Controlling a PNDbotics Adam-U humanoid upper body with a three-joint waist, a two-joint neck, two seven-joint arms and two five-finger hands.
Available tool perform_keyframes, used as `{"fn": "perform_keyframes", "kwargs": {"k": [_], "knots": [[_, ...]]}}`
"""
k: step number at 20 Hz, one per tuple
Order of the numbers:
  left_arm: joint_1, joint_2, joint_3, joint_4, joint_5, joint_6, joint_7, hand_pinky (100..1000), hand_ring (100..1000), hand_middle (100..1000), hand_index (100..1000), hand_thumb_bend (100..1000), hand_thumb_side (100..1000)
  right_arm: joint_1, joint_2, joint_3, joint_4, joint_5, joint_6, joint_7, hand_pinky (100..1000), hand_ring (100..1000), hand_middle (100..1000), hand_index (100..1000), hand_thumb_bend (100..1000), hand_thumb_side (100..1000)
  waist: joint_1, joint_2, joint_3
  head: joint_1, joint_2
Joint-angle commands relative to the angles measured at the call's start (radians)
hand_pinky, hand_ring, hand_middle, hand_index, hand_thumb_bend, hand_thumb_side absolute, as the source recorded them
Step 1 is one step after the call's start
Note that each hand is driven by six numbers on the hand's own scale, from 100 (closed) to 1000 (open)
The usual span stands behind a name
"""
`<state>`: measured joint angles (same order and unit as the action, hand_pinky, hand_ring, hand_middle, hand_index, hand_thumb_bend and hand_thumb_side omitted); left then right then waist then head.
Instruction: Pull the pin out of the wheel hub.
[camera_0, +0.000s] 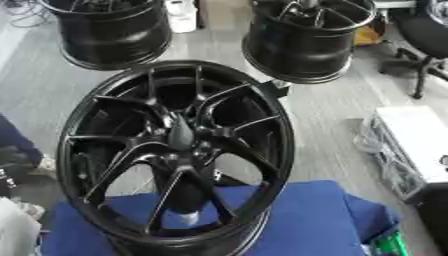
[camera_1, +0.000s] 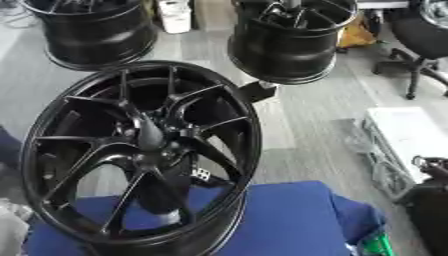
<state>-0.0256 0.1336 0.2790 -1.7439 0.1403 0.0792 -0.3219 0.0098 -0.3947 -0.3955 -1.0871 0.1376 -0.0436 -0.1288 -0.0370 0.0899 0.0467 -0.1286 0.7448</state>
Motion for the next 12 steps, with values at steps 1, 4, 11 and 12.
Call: {"fn": "perform_keyframes", "kwargs": {"k": [1,4,11,12], "knots": [[-0.008,0.019,-0.012,-0.011,0.007,-0.002,-0.016,656,654,632,742,568,712,-0.003,0.062,0.079,-0.172,-0.047,-0.106,-0.280,728,682,709,883,100,508,0.001,-0.008,0.010,-0.017,0.003],[-0.010,0.015,-0.016,-0.011,0.008,-0.003,-0.021,657,656,633,743,568,712,-0.019,0.125,0.162,-0.291,-0.043,-0.175,-0.299,715,663,686,874,100,548,0.006,-0.007,0.012,-0.010,0.000],[-0.016,0.010,-0.029,-0.013,0.012,-0.006,-0.038,659,661,637,744,565,714,-0.029,0.190,0.345,-0.462,-0.127,-0.281,-0.150,705,648,671,868,100,585,0.012,-0.005,0.026,-0.007,0.000],[-0.016,0.010,-0.030,-0.013,0.012,-0.007,-0.040,659,662,637,744,565,714,-0.030,0.196,0.362,-0.471,-0.142,-0.288,-0.132,705,648,670,867,100,591,0.012,-0.004,0.026,-0.007,-0.001]]}}
